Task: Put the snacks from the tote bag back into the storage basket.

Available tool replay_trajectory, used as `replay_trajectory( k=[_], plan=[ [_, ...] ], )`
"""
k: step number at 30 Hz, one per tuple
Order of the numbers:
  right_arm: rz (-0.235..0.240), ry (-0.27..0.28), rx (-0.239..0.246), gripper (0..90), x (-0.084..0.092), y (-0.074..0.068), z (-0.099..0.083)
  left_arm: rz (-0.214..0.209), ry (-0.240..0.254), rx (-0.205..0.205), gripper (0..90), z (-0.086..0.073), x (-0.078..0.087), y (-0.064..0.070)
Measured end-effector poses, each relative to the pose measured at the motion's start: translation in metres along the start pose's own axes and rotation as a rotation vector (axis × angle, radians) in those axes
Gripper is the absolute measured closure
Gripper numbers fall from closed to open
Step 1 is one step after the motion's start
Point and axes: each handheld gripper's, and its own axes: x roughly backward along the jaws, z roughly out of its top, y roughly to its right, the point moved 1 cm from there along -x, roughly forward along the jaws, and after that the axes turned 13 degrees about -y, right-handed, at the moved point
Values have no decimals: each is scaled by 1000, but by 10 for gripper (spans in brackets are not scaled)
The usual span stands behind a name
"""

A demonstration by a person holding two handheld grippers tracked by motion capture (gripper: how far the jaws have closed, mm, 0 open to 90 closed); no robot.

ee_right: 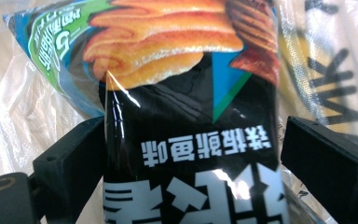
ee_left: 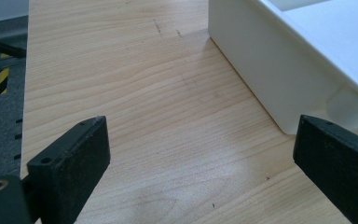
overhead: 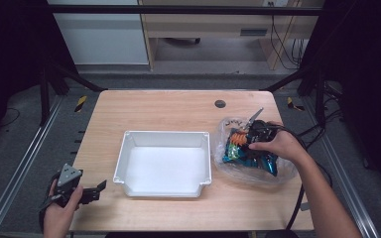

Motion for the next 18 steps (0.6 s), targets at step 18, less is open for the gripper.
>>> replay_trajectory(
  k=[18],
  plan=[
    [20,-5,-6,86,-10,-1,-6,-1,-2,-3,35,0,0,0]
  ],
)
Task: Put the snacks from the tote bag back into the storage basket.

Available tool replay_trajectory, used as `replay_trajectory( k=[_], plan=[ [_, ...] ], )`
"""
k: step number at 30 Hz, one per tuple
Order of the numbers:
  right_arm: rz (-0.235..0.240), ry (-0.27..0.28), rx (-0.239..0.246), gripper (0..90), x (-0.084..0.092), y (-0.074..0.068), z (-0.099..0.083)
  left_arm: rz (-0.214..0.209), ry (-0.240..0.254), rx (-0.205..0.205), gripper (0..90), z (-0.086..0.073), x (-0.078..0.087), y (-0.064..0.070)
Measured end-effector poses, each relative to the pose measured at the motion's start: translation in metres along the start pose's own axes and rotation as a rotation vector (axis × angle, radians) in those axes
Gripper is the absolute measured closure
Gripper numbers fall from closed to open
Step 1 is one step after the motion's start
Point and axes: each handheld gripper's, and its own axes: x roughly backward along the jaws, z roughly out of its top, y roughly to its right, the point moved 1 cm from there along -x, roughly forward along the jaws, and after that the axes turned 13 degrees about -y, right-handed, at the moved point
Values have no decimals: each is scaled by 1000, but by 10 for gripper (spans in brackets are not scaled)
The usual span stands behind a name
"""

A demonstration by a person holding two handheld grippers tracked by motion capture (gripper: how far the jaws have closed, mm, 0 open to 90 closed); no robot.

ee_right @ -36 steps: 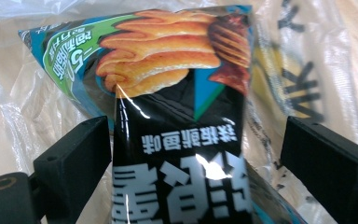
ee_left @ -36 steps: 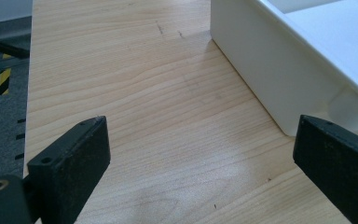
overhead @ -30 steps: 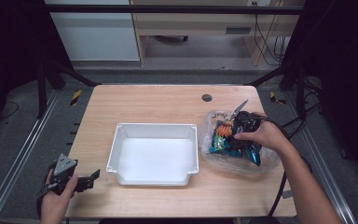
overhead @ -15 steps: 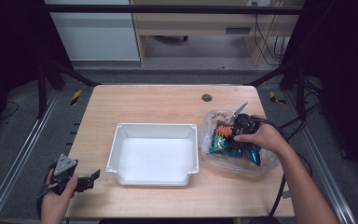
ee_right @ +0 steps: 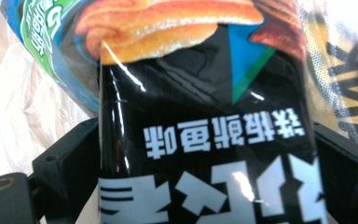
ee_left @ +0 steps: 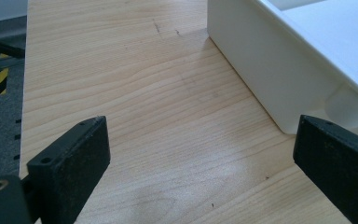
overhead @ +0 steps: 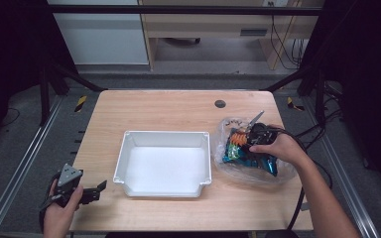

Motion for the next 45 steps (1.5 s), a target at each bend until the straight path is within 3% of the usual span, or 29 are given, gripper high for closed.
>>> replay_trajectory(
  k=[8,19,24,32,45],
  plan=[
    [-7,-8,-1,96,-2,-2,-1,-2,3,3,35,0,0,0],
    [-23,13,21,304,4,-2,-7,-4,2,2,35,0,0,1],
    [-39,10,36,356,8,-2,-10,-2,3,3,35,0,0,0],
    [-69,47,34,387,18,-1,-16,0,0,0,35,0,0,0],
    [-76,156,-4,391,47,2,-32,0,3,5,35,0,0,0]
  ],
)
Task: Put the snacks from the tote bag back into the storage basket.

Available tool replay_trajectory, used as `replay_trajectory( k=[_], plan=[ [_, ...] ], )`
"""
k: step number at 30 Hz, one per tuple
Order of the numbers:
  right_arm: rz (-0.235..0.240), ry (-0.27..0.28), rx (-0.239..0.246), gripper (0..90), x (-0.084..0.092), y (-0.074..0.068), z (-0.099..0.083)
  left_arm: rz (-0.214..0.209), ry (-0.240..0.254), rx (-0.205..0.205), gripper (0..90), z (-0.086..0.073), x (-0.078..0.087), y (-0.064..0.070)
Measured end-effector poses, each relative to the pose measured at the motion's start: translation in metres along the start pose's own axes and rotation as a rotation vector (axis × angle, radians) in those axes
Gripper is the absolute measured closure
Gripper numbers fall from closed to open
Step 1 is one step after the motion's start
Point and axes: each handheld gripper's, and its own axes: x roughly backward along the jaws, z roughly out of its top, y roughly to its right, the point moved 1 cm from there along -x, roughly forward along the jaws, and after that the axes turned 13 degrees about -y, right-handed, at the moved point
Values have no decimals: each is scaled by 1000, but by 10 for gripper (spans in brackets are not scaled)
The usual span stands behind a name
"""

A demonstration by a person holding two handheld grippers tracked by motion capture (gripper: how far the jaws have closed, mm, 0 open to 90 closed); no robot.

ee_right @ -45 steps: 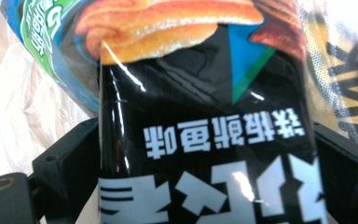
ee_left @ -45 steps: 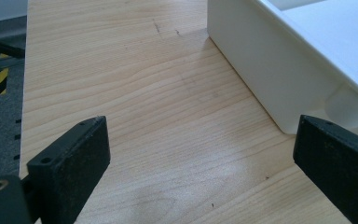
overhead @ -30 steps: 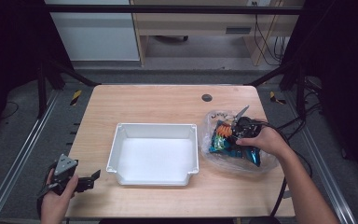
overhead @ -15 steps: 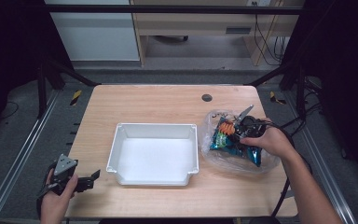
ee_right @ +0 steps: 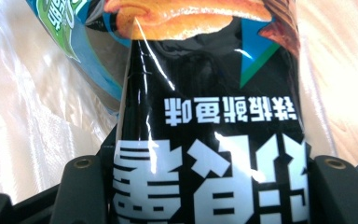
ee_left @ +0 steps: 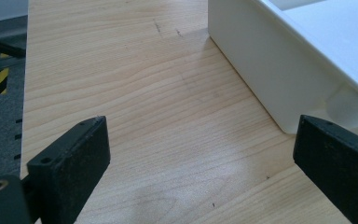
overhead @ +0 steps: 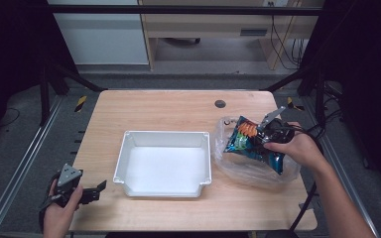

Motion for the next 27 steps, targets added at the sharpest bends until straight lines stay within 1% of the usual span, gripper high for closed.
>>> replay_trajectory(
  k=[1,4,11,12,14,15,16,17,18,19,20,21,25,26,27],
  plan=[
    [-2,10,-10,391,3,0,0,0,-3,-3,35,0,0,0],
    [-27,18,-18,392,6,2,-1,1,-4,-4,35,0,0,0],
    [-40,34,-38,394,14,5,-4,2,-3,-4,35,0,1,-1],
    [-34,37,-46,394,16,5,-5,0,-3,-1,35,0,0,-1],
    [-38,49,-46,394,20,6,-5,0,-3,-1,35,0,0,-1],
    [-43,52,-57,395,22,5,-5,2,-3,-4,35,0,1,-1],
    [-44,51,-57,395,24,5,-6,2,-3,-5,35,0,1,-1],
    [-46,60,-65,395,25,5,-6,2,0,-1,35,0,1,-1],
    [-47,65,-61,396,28,5,-6,3,0,0,35,0,1,-1],
    [-43,72,-72,396,30,4,-6,3,0,1,35,-1,1,-1],
    [-46,81,-63,396,32,5,-7,3,1,2,35,-1,1,-1],
    [-45,95,-76,397,34,4,-7,3,2,3,35,-1,1,-2],
    [-51,119,-76,398,40,2,-8,0,-1,4,36,-1,1,-2],
    [-52,121,-67,398,41,2,-8,1,-1,5,35,-1,1,-2],
    [-54,130,-70,399,43,1,-8,-2,0,10,35,-1,0,-2]
  ],
)
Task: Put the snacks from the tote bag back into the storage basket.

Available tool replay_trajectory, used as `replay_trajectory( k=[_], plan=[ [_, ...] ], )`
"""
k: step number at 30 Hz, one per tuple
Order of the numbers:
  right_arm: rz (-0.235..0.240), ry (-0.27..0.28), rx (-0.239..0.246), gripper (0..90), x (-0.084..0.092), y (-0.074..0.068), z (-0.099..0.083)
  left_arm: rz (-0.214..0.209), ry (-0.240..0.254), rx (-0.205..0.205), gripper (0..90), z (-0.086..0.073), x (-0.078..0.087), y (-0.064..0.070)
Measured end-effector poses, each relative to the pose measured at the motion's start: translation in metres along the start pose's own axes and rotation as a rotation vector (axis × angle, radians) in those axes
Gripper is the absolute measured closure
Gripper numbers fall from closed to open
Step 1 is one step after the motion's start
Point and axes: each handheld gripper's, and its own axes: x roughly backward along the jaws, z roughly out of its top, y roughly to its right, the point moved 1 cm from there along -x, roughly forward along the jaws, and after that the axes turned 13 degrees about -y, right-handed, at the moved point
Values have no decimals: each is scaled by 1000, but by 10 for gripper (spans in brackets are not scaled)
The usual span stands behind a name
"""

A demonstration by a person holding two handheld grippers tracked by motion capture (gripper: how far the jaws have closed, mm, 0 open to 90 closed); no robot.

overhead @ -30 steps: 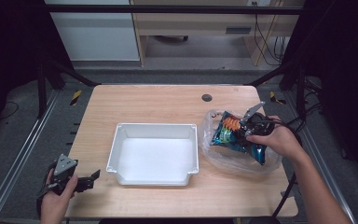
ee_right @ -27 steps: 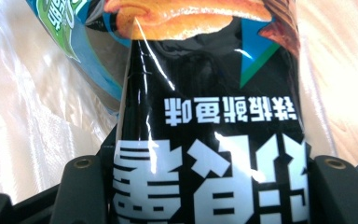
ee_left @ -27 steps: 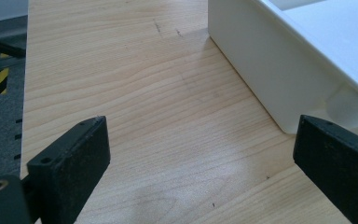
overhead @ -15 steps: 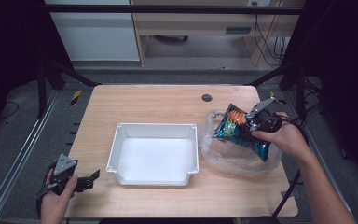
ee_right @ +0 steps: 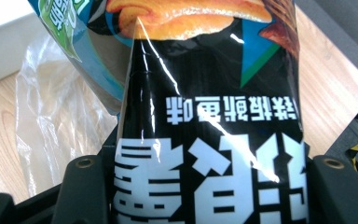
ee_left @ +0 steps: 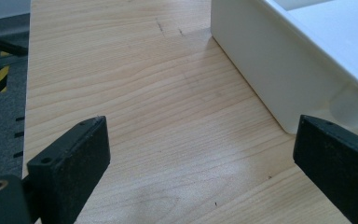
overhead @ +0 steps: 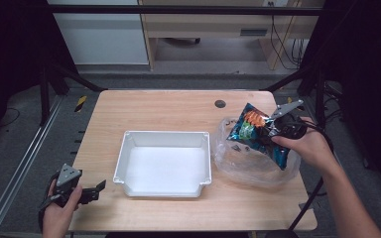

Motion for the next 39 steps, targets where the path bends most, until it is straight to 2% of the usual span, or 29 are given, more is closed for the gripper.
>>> replay_trajectory(
  k=[13,22,28,39],
  plan=[
    [-20,68,-2,401,26,-6,6,2,10,24,35,-2,2,-6],
    [-29,90,17,401,36,-10,12,4,20,48,35,-3,4,-11],
    [-28,114,10,402,45,-12,15,1,25,67,35,-5,6,-14],
    [-30,148,19,403,56,-14,19,-1,28,77,36,-6,6,-16]
  ],
)
